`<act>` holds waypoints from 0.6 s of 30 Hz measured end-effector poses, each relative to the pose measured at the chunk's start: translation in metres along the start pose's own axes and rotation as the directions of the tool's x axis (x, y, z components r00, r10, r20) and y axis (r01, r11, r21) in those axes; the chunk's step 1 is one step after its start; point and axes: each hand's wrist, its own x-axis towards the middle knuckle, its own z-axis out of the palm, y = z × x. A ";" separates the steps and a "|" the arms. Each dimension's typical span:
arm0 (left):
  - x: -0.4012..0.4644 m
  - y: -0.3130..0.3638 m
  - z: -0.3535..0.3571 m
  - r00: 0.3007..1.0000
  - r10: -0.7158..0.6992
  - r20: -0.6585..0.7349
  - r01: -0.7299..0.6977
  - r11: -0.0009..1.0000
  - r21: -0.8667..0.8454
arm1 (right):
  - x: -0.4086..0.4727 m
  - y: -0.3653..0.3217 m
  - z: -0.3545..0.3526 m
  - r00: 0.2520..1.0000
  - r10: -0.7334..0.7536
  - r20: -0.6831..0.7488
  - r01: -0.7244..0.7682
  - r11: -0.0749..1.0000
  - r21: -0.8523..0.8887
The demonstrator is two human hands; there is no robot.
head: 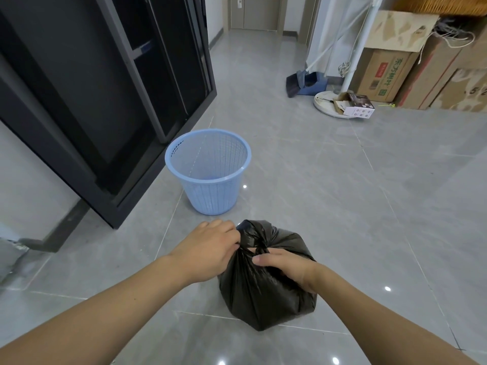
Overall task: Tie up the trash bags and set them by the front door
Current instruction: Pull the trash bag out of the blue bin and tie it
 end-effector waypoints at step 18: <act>0.019 0.008 0.000 0.924 -0.329 0.193 0.370 0.897 -0.243 | 0.001 -0.025 0.014 0.983 0.175 -0.048 -0.178 0.882 -0.436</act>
